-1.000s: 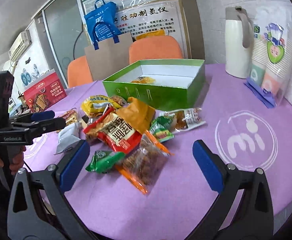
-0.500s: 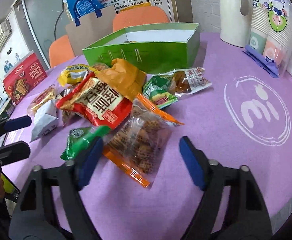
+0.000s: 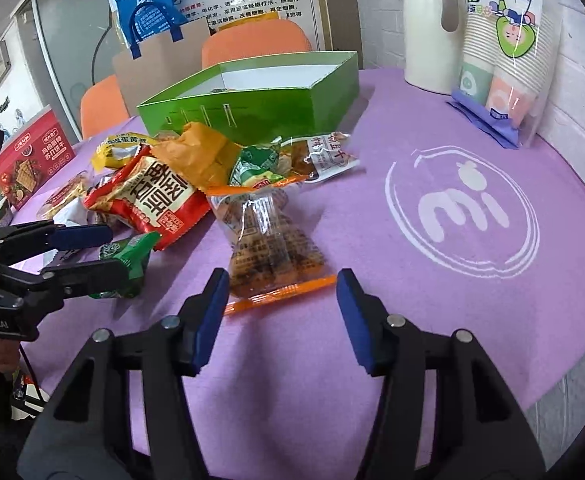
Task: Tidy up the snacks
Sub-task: 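Grasp the green snack bag with left tool while right grasps clear brown-snack bag, then carry both held bags over the green box and release them inside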
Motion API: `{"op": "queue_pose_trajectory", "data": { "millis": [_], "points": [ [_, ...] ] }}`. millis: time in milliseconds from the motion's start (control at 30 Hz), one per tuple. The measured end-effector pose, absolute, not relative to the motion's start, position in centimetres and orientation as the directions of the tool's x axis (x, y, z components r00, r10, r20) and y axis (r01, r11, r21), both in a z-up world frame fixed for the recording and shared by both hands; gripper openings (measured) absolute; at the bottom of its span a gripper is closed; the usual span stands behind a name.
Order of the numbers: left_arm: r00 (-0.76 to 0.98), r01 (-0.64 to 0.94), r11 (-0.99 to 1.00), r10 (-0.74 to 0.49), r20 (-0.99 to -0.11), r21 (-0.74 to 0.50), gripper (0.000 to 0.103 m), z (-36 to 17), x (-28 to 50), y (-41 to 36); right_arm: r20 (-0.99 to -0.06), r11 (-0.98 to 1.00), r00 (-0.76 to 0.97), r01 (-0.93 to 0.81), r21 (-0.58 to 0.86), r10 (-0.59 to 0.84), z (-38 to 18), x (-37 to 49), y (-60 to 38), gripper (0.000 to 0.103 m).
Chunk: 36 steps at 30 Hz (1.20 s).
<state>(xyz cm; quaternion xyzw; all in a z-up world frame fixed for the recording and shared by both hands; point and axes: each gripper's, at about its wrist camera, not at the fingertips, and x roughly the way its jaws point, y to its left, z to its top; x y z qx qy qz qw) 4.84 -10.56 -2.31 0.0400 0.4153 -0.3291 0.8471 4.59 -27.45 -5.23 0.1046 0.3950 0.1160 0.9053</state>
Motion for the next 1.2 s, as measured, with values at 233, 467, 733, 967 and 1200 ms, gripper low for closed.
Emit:
{"op": "queue_pose_trajectory", "data": {
  "millis": [233, 467, 733, 967, 1200],
  "points": [
    [0.379, 0.601, 0.761, -0.541, -0.751, -0.244, 0.064, -3.3, 5.4, -10.7, -0.689, 0.954, 0.666, -0.136, 0.267, 0.288, -5.2, 5.6, -27.3, 0.067],
    [0.371, 0.608, 0.757, -0.539, -0.756, -0.240, 0.058, -3.4, 4.9, -10.6, -0.680, 0.963, 0.682, -0.194, 0.185, 0.268, -4.7, 6.6, -26.4, 0.077],
    [0.347, 0.602, 0.753, -0.546, -0.763, -0.266, 0.054, -4.1, 5.6, -10.8, -0.702, 0.949, 0.639, -0.209, 0.235, 0.314, -5.7, 7.0, -25.9, 0.064],
    [0.360, 0.596, 0.756, -0.553, -0.751, -0.271, 0.054, -4.2, 6.0, -10.9, -0.697, 0.948, 0.644, -0.198, 0.248, 0.316, -5.9, 7.0, -25.7, 0.060],
    [0.357, 0.577, 0.760, -0.563, -0.745, -0.298, 0.033, -3.9, 5.7, -10.2, -0.655, 0.926, 0.656, -0.230, 0.298, 0.374, -4.1, 5.4, -25.8, 0.044]
  ]
}}
